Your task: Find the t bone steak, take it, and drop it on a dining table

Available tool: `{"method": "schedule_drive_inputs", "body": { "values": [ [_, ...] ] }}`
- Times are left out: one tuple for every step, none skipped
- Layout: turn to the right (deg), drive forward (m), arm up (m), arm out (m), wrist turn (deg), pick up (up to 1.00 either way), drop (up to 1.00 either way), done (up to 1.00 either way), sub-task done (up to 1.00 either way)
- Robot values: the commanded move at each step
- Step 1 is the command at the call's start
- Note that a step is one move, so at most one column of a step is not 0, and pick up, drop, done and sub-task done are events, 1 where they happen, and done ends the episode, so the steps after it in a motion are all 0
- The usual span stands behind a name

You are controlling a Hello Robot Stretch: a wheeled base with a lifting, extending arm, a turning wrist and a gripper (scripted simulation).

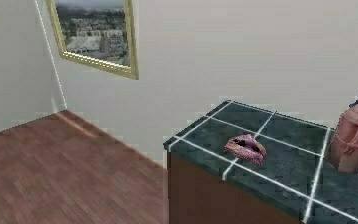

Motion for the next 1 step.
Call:
{"method": "schedule_drive_inputs", "body": {
  "values": [
    [-12.0, 0.0, 0.0, 0.0, 0.0, 0.0, 0.0, 0.0, 0.0]
  ]
}}
